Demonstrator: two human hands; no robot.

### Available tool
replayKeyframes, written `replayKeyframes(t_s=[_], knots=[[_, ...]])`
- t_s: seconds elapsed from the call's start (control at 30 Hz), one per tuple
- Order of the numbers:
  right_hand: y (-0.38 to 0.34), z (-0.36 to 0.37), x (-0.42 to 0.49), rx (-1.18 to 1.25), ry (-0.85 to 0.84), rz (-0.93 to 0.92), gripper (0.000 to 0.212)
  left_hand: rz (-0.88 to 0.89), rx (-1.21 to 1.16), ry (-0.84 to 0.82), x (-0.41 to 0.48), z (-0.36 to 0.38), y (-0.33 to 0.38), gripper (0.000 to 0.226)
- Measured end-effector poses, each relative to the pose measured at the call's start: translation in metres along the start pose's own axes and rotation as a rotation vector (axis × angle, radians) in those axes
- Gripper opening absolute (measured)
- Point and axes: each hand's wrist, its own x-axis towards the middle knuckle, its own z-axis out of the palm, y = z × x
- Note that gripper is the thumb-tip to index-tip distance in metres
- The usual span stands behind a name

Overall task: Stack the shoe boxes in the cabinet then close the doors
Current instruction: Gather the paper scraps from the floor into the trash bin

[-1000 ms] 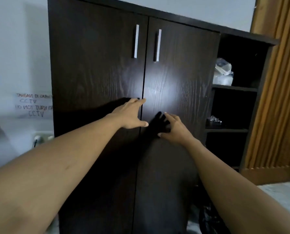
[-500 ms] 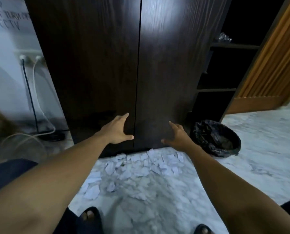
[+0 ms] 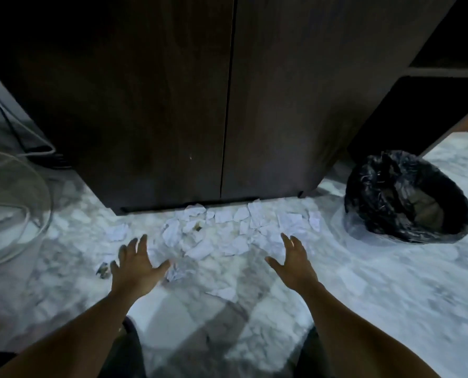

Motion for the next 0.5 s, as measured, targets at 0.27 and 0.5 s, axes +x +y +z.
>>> replayKeyframes(t_s=[0.27,0.5], knots=[[-0.032,0.078,-0.003,-0.045,-0.148,-0.275,0.119,-0.162,-0.036,-0.071,0.007,0.044,-0.034,0.116],[-0.041,0.120,-0.001,-0.283,-0.149,-0.259,0.121,0.119,-0.142,-0.104,-0.001,0.062,-0.015,0.107]])
